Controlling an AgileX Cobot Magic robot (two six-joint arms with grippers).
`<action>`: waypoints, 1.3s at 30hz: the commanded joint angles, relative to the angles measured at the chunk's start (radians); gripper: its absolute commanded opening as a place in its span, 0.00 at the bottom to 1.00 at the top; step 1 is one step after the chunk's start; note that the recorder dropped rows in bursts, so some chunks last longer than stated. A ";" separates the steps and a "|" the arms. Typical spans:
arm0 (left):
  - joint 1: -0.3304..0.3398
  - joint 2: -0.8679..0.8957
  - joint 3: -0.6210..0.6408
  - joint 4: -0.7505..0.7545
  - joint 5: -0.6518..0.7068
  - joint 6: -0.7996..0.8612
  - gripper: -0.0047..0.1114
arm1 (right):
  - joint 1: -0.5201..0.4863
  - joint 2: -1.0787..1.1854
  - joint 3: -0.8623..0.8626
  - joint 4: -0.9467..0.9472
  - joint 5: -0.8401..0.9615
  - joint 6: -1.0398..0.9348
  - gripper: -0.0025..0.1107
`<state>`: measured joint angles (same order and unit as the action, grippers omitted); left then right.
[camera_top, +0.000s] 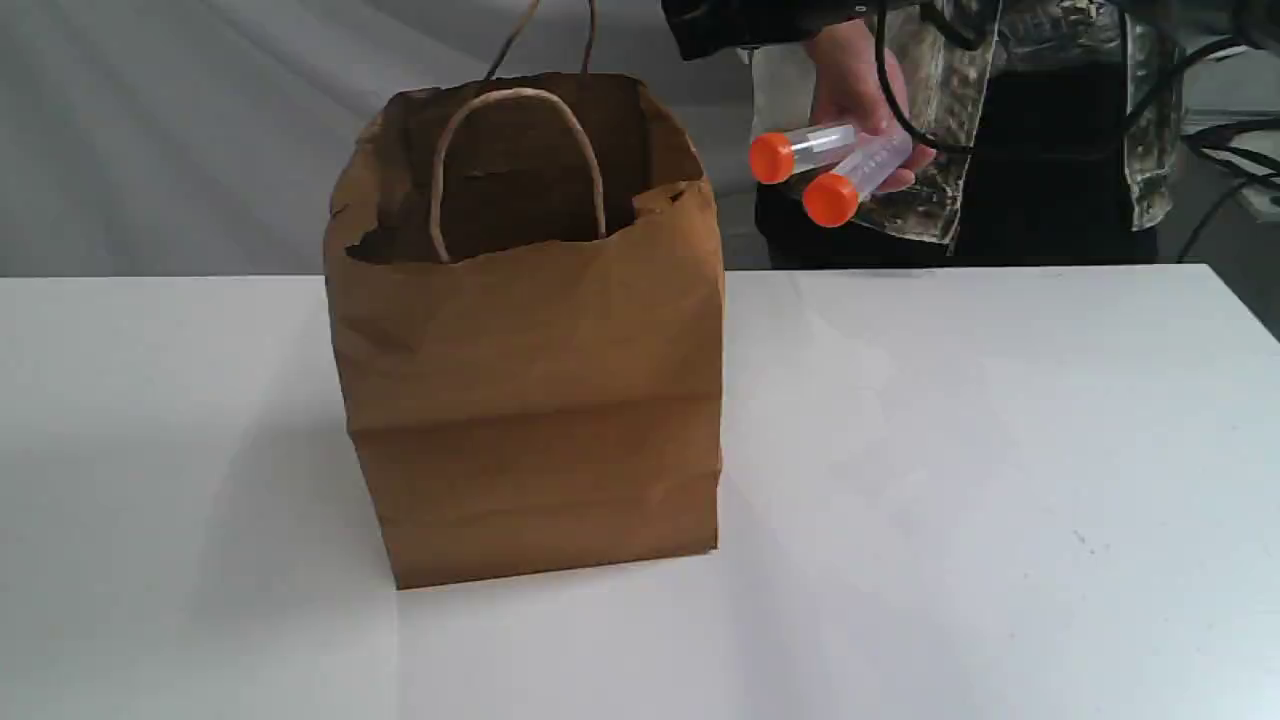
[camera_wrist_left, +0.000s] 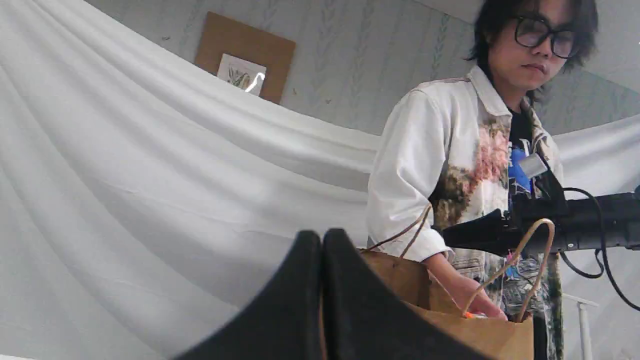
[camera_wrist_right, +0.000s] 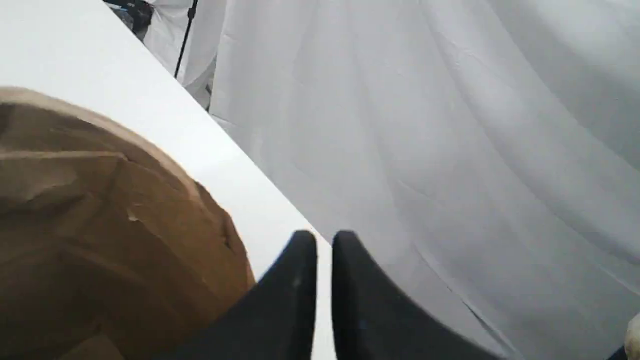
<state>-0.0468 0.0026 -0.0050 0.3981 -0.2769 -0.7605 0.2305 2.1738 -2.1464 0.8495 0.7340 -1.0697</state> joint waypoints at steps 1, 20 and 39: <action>-0.004 -0.003 0.005 0.008 -0.003 -0.022 0.04 | 0.006 -0.002 -0.008 0.017 0.018 -0.007 0.28; -0.004 -0.003 0.005 0.008 -0.003 -0.024 0.04 | 0.050 0.141 -0.008 0.031 -0.034 -0.007 0.69; -0.004 -0.003 0.005 0.089 -0.212 -0.023 0.04 | 0.050 0.186 -0.008 0.040 -0.014 -0.015 0.02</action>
<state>-0.0468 0.0026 -0.0050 0.4709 -0.4138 -0.7740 0.2798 2.3599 -2.1485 0.8857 0.7217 -1.0738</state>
